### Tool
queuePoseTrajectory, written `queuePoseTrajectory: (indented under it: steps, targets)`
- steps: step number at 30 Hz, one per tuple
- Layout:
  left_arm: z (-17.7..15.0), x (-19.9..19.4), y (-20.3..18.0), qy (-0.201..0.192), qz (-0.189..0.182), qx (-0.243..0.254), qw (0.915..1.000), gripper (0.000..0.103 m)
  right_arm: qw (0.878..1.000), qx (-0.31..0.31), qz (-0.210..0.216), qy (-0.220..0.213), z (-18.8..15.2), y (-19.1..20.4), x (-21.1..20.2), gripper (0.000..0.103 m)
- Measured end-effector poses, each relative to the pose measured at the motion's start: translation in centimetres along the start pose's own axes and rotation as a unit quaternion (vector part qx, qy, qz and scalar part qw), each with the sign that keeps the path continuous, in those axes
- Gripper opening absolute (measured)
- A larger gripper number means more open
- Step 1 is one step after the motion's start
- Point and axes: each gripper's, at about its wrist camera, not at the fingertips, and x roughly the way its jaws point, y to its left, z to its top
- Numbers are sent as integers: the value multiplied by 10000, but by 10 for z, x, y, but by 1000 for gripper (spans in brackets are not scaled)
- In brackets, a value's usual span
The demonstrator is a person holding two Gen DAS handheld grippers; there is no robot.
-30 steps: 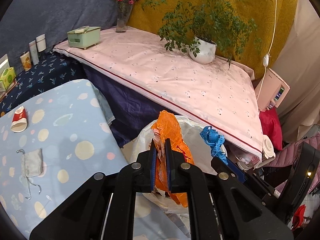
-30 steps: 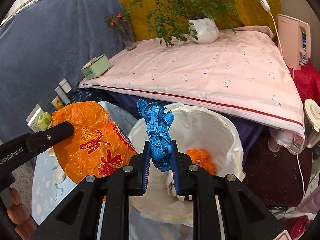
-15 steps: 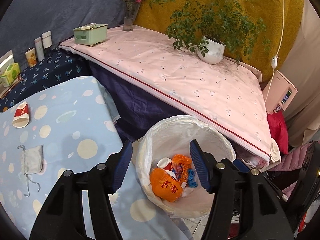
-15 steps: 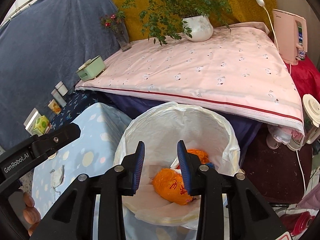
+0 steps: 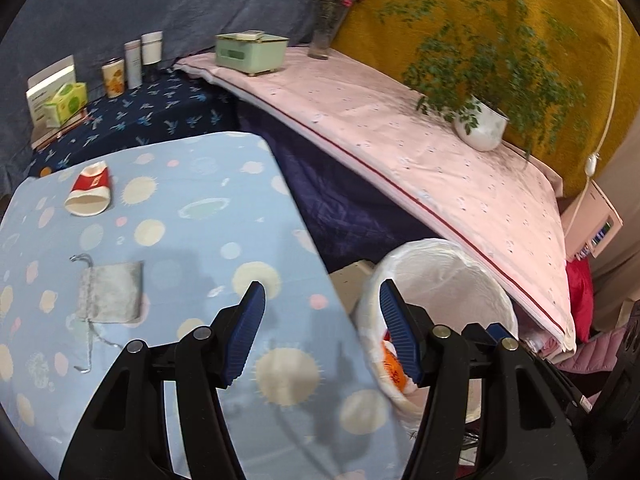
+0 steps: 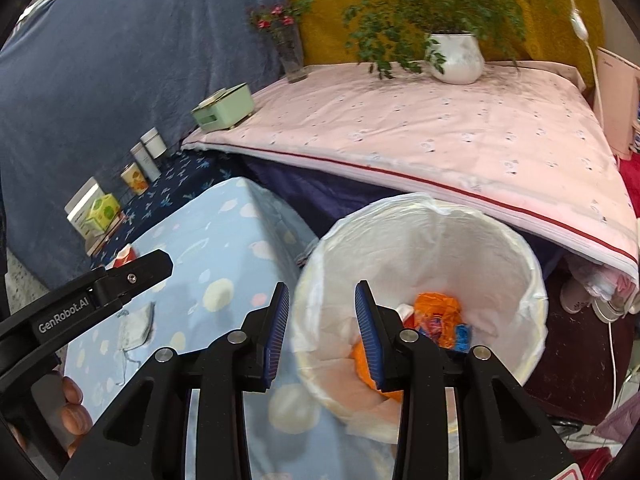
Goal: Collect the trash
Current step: 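Move both open tools back over the grey pouch and paper cup, then grasp the red-and-white paper cup with the left tool while the right tool grasps the grey pouch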
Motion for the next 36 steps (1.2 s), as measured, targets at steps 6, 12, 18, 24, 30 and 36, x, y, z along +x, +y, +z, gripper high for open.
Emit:
queuePoseTrajectory:
  steps: [6,12,18,24,30,36]
  targets:
    - [-2,-5,47,-13,256,-344,9991,57,9991,-350,192,151,-8,43,12,34]
    - [-11,-12,100,-30,597,-711,9957,62,9961,-709,407,341,-19,86,26,34]
    - [-19,-19,158,-37,905,-1117,9896,62,9903,-1106,618,577,-35,136,44,34]
    - [-26,-26,207,-48,1196,-1391,9830,62,9830,-1444,775,824,-54,184,65,34]
    - [-33,-27,250,-12,1425,-1603,9767,63,9760,-1691,862,1065,-68,219,91,34]
    - [-37,-23,281,53,1547,-1783,9717,63,9720,-1760,868,1296,-76,243,121,34]
